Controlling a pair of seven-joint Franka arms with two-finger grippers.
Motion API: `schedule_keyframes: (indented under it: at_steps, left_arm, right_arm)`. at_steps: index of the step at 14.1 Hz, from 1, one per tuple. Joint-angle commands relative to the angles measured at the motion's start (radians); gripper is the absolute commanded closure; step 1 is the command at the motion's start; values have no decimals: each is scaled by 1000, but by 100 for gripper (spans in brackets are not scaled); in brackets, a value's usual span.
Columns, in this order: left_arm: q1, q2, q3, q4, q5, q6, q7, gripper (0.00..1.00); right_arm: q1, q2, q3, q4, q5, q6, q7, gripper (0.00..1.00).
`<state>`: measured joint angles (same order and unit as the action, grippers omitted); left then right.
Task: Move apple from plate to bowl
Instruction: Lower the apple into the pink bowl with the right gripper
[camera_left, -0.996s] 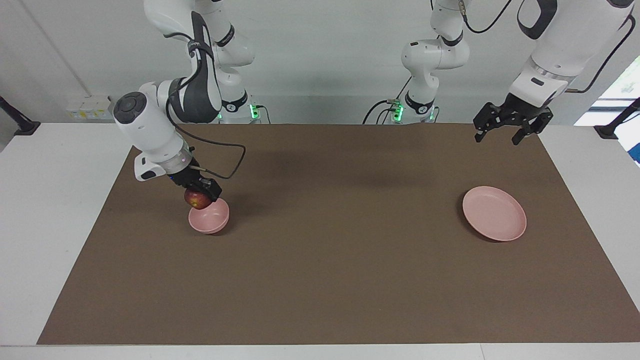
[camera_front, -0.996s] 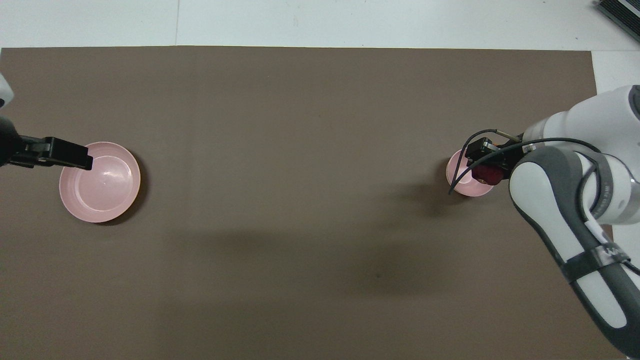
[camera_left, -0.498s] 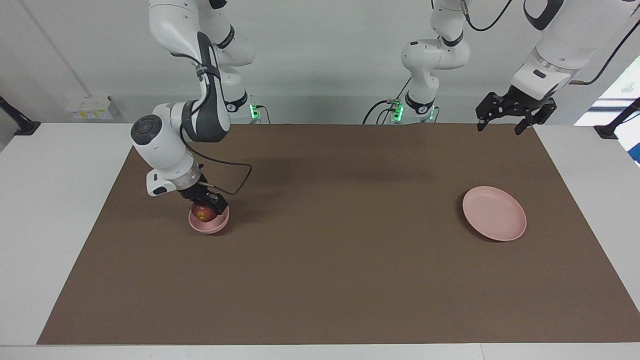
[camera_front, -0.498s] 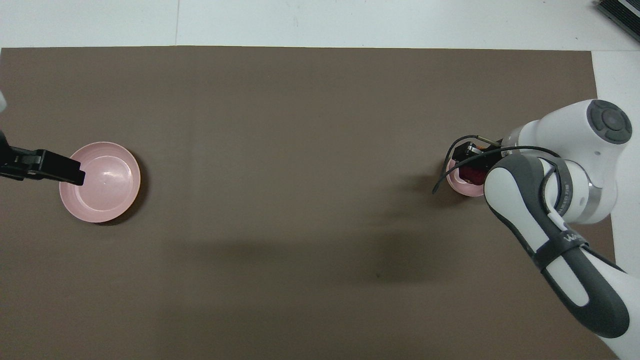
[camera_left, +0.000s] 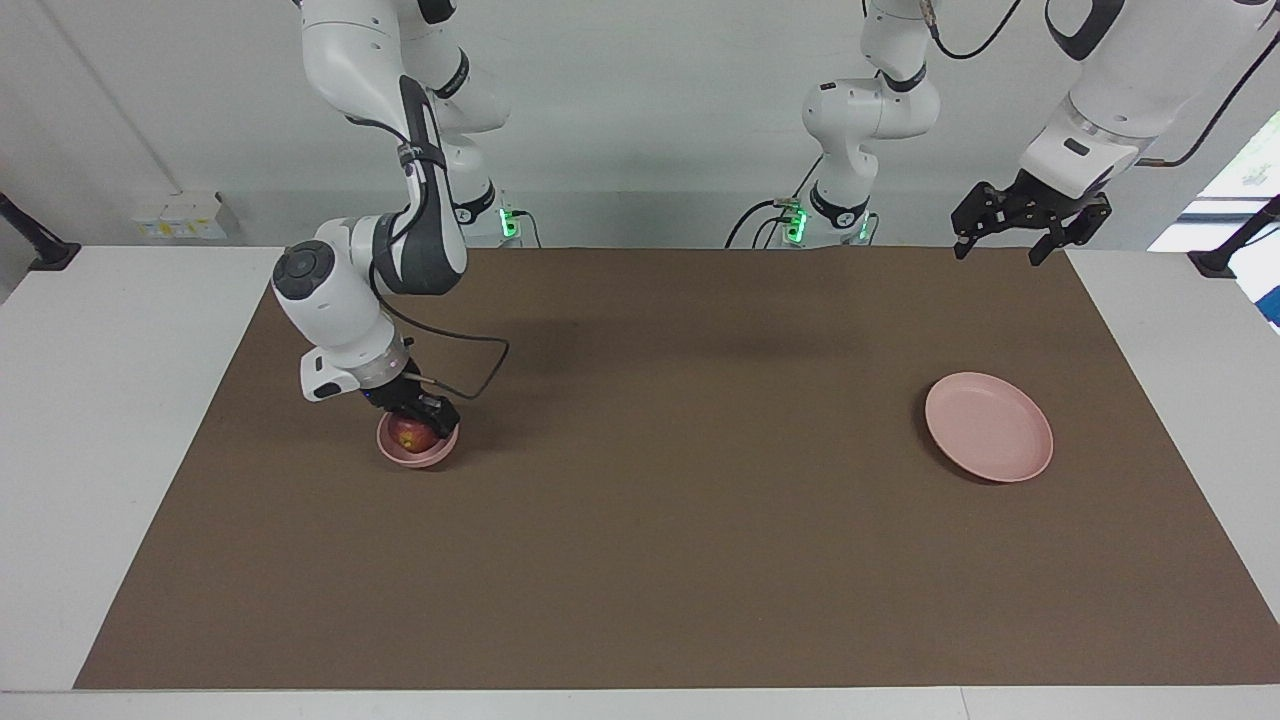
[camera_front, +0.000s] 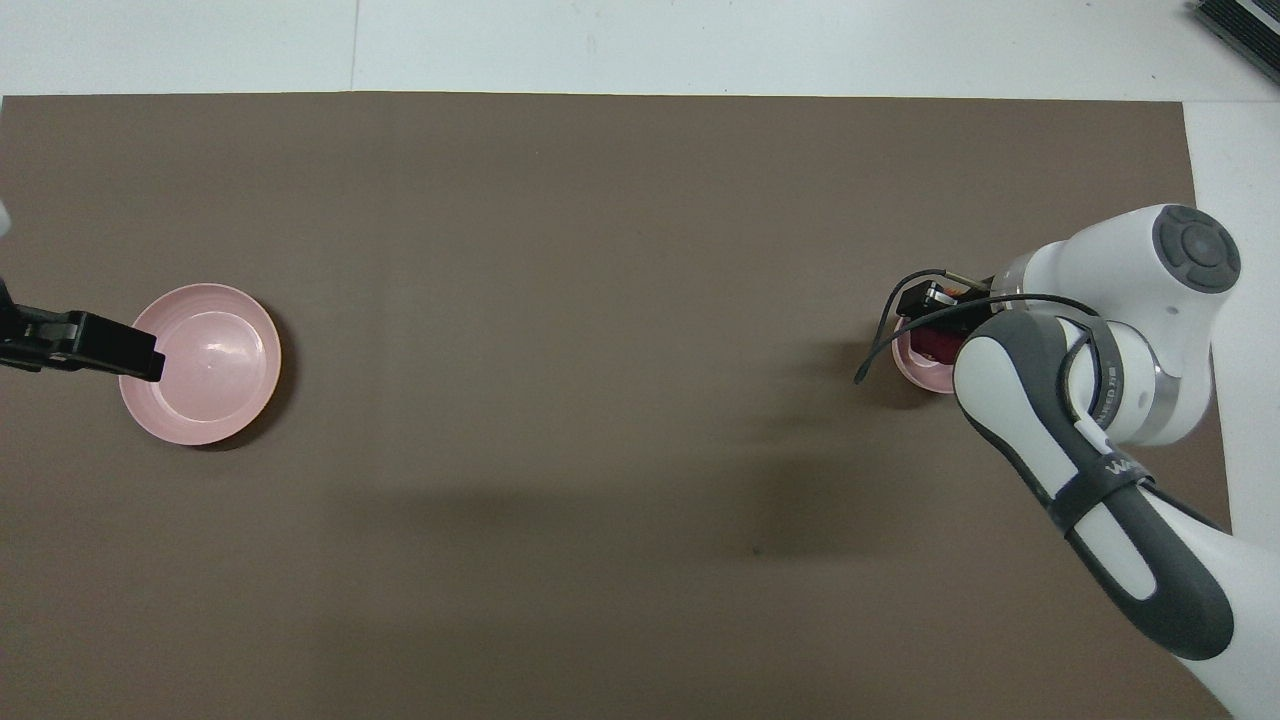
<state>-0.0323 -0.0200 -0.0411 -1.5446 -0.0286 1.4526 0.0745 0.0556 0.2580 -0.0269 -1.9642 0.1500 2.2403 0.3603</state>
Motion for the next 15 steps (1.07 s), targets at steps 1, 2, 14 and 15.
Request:
schedule_keyframes:
  at_steps: [1, 2, 14, 15]
  left_arm:
    - [-23, -26, 24, -28, 21, 6, 13, 0]
    - [-24, -26, 24, -28, 21, 9, 18, 0]
    - [-38, -20, 76, -20, 18, 17, 70, 0]
    - [-38, -20, 76, -20, 18, 17, 70, 0]
  right_arm:
    - [-5, 18, 2, -5, -30, 41, -21, 100]
    - [-7, 27, 2, -5, -33, 41, -21, 100]
    - [-3, 38, 4, -7, -35, 64, -15, 100]
    - [-3, 38, 4, -7, -35, 58, -14, 100]
